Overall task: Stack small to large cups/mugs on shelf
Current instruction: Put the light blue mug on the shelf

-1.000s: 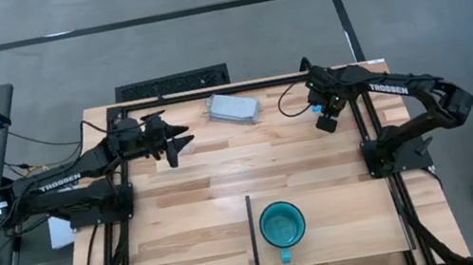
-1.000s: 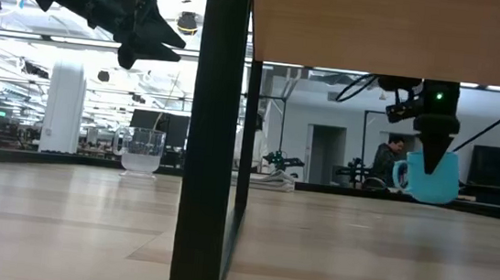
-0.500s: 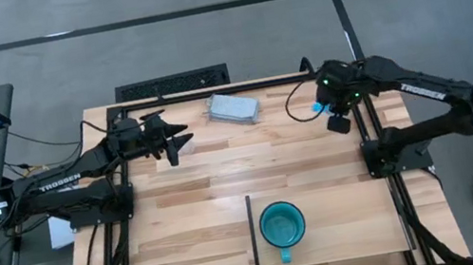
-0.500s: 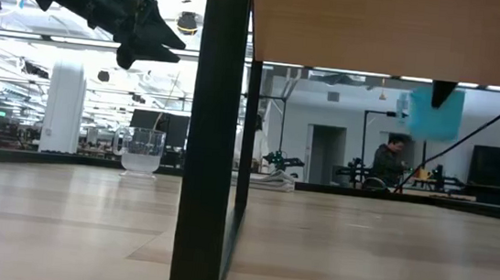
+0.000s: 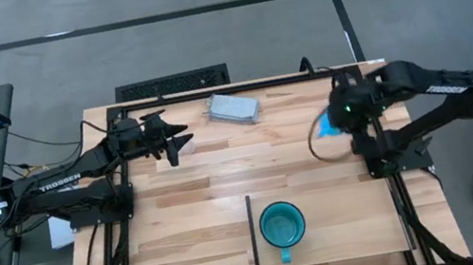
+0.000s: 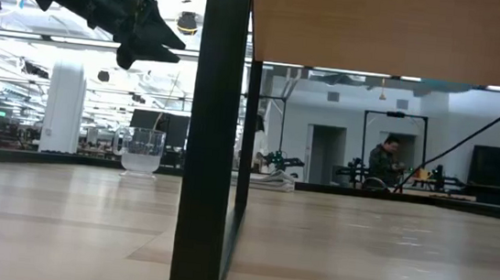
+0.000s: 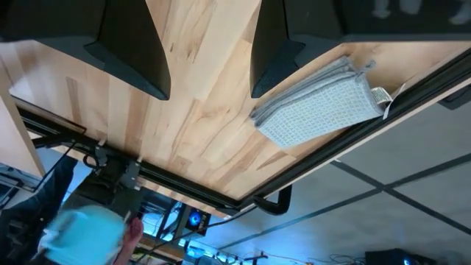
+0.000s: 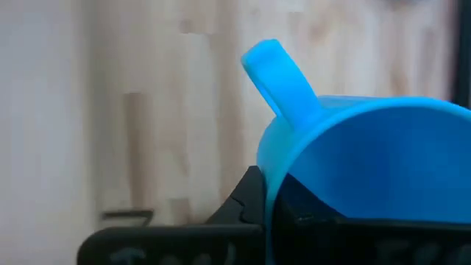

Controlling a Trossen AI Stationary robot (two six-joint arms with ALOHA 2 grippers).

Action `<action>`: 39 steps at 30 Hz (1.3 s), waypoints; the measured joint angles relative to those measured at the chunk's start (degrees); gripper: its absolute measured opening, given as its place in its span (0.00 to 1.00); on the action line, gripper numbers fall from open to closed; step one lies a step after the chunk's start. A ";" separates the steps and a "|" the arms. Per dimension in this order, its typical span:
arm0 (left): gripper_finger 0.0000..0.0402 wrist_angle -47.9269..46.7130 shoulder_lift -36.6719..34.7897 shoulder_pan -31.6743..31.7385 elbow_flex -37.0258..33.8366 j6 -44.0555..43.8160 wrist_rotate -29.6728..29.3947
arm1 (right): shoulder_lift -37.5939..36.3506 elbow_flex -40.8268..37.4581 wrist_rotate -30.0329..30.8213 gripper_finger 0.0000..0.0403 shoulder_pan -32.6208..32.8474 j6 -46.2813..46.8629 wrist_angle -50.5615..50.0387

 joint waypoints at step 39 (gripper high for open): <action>0.45 -6.88 -0.02 -0.02 0.00 -1.24 -0.15 | 24.77 18.29 0.16 0.03 37.63 -8.72 0.07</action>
